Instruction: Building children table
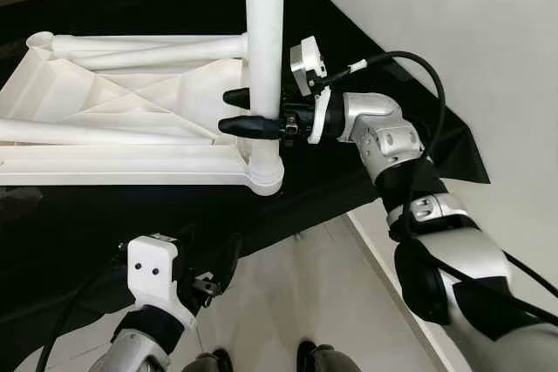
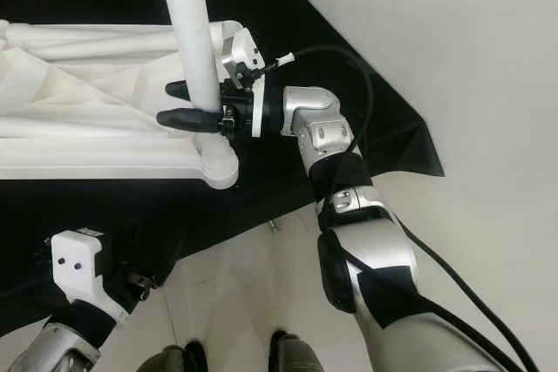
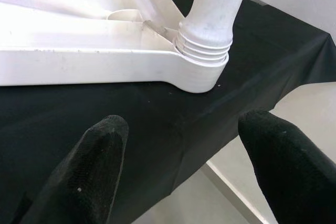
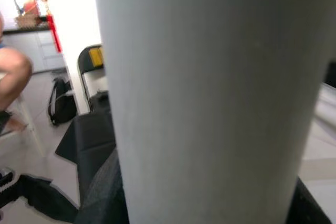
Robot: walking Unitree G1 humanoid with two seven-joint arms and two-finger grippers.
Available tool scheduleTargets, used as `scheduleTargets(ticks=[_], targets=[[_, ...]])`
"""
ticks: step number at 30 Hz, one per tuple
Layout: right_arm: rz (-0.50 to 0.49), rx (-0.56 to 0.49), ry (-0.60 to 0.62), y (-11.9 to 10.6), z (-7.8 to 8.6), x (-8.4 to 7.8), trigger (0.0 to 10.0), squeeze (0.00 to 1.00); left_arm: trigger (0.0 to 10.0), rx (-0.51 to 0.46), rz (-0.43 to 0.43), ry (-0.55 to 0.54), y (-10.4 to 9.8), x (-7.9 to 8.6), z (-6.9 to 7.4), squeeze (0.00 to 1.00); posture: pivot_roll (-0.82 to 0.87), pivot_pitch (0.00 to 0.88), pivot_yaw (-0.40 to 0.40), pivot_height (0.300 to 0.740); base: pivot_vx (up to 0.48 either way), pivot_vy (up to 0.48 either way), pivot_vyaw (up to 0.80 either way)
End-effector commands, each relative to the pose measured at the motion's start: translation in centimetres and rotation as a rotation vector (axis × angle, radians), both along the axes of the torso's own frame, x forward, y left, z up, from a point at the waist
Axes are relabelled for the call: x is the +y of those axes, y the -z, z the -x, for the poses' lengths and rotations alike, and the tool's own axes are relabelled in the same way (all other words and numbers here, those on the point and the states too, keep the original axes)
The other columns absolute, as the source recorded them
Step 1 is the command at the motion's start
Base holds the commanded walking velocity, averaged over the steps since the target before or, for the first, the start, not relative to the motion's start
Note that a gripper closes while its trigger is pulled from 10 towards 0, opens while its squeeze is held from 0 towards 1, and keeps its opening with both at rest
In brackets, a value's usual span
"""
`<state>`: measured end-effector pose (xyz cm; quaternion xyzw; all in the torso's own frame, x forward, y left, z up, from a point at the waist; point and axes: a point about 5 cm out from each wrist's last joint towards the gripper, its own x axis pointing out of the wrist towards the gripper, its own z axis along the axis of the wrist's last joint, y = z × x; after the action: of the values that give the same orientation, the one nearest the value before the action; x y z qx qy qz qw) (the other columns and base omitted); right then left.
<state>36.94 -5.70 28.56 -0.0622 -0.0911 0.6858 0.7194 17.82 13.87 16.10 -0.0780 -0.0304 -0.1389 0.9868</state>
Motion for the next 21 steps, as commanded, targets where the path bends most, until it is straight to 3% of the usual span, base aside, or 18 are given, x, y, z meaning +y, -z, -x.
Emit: scheduleTargets(ticks=[1, 4, 5, 6, 7, 8, 9, 10, 11, 12, 13, 17, 21], targets=[[-0.019, 0.005, -0.032, -0.1, 0.2, 0.5, 0.0, 0.0, 10.0, 0.012, 0.004, -0.004, 0.1, 0.0, 0.2, 0.0, 0.04, 0.25, -0.043, 0.74, 0.0, 0.0, 0.0], [-0.023, -0.013, 0.007, -0.2, 0.0, 0.2, 0.0, 0.0, 10.0, 0.012, 0.004, -0.003, 0.1, 0.0, 0.2, 0.0, 0.04, 0.25, -0.043, 0.74, 0.0, 0.0, 0.0], [-0.036, -0.024, 0.092, 0.1, -0.2, -0.3, 0.0, 0.0, 10.0, 0.012, 0.005, -0.003, 0.1, 0.0, 0.3, 0.0, 0.03, 0.251, -0.054, 0.74, 0.0, 0.0, 0.0], [-0.036, -0.024, 0.092, 0.1, -0.2, -0.3, 0.0, 0.0, 10.0, 0.012, 0.005, -0.003, 0.1, 0.0, 0.3, 0.0, 0.03, 0.251, -0.054, 0.74, 0.0, 0.0, 0.0], [-0.055, -0.012, 0.255, 1.2, 0.0, -0.3, 0.0, 0.0, 10.0, 0.012, 0.006, -0.004, 0.1, 0.0, 0.3, 0.0, 0.03, 0.252, -0.058, 0.74, 0.0, 0.0, 0.0], [-0.055, -0.012, 0.255, 1.2, 0.0, -0.3, 0.0, 0.0, 10.0, 0.012, 0.006, -0.004, 0.1, 0.0, 0.3, 0.0, 0.03, 0.252, -0.058, 0.74, 0.0, 0.0, 0.0], [-0.07, 0.009, 0.628, 3.1, -0.1, -0.5, 0.0, 0.0, 10.0, 0.012, 0.005, -0.006, 0.2, 0.1, 0.4, 0.0, 0.03, 0.252, -0.056, 0.74, 0.0, 0.0, 0.0], [-0.093, 0.059, 0.851, 5.2, 1.2, -0.5, 0.0, 0.0, 10.0, 0.012, 0.005, -0.009, 0.1, 0.2, 0.4, 0.0, 0.03, 0.254, -0.048, 0.74, 0.0, 0.0, 0.0], [-0.093, 0.059, 0.851, 5.2, 1.2, -0.5, 0.0, 0.0, 10.0, 0.012, 0.005, -0.009, 0.1, 0.2, 0.4, 0.0, 0.03, 0.254, -0.048, 0.74, 0.0, 0.0, 0.0], [-0.116, 0.088, 1.003, 6.3, 2.2, -0.4, 0.0, 0.0, 10.0, 0.013, 0.003, -0.011, 0.1, 0.2, 0.3, 0.0, 0.03, 0.257, -0.038, 0.74, 0.0, 0.0, 0.0], [-0.136, 0.097, 1.06, 6.6, 2.6, 0.1, 0.0, 0.0, 10.0, 0.014, 0.0, -0.009, 0.2, 0.3, 0.3, 0.0, 0.03, 0.247, -0.033, 0.74, 0.0, 0.0, 0.0], [-0.161, 0.093, 1.038, 6.1, 2.5, 1.2, 0.0, 0.0, 10.0, 0.016, -0.002, -0.006, 0.3, 0.3, 0.2, 0.0, 0.03, 0.241, -0.034, 0.74, 0.0, 0.0, 0.0], [-0.198, 0.064, 1.004, 4.8, 0.9, 1.9, 0.0, 0.0, 10.0, 0.011, -0.003, -0.008, 0.3, 0.2, 0.0, 0.0, 0.03, 0.227, -0.044, 0.74, 0.0, 0.0, 0.0]])
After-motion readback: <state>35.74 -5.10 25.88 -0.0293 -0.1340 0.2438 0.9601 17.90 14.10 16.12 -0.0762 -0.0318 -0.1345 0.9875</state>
